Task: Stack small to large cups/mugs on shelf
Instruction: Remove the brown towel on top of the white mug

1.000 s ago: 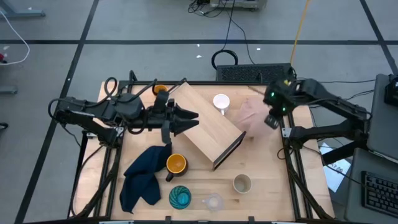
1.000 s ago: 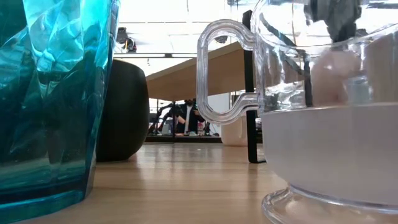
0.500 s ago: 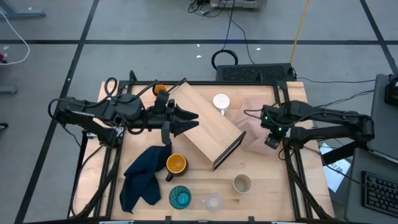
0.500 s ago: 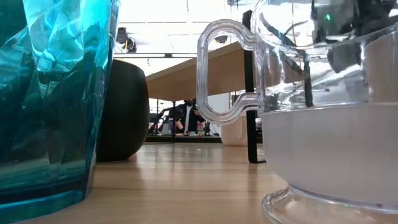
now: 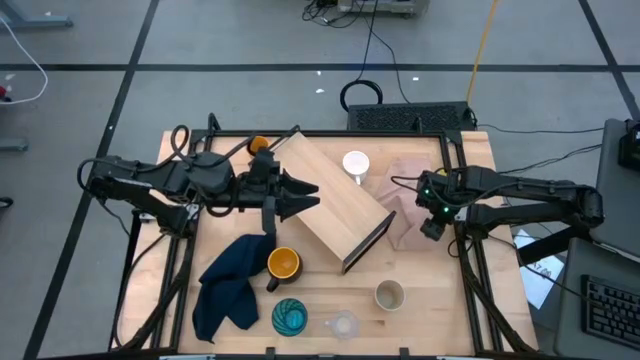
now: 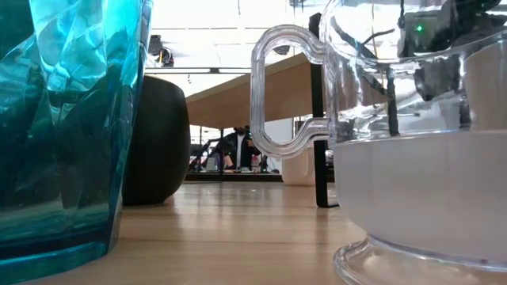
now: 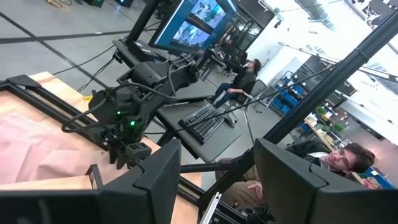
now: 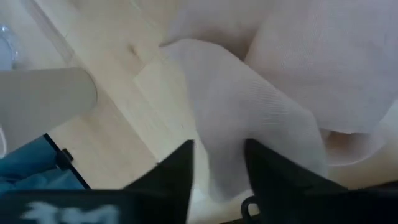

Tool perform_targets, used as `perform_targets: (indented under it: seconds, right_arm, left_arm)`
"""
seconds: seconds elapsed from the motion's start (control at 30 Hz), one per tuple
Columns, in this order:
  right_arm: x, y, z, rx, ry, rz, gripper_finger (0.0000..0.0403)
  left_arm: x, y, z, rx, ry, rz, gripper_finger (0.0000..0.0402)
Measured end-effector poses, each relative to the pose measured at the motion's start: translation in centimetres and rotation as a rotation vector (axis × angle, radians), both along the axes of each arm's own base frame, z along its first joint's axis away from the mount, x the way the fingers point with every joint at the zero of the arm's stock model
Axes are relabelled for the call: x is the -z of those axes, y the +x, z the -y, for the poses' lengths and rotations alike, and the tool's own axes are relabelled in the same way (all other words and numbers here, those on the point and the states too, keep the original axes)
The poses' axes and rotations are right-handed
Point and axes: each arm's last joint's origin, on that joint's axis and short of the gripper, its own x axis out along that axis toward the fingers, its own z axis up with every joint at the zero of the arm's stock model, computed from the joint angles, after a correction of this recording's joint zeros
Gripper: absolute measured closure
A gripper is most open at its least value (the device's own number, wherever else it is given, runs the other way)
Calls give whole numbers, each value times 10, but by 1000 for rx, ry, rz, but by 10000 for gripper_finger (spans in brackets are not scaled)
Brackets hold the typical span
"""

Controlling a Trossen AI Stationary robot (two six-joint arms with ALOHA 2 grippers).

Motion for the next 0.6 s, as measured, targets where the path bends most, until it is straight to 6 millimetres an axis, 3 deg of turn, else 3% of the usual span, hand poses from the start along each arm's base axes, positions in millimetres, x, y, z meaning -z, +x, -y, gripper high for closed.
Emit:
perform_targets:
  seconds: [0.3, 0.43, 0.6]
  right_arm:
    - [-5, 2, 1, 27, 0, 14, 103]
    - [-20, 7, 1, 25, 10, 74, 77]
    - [-55, 16, 4, 22, -31, 210, 72]
  left_arm:
    - [0, 0, 0, 0, 4, 0, 197]
    - [1, 0, 0, -2, 7, -14, 197]
    - [4, 0, -1, -2, 12, -40, 197]
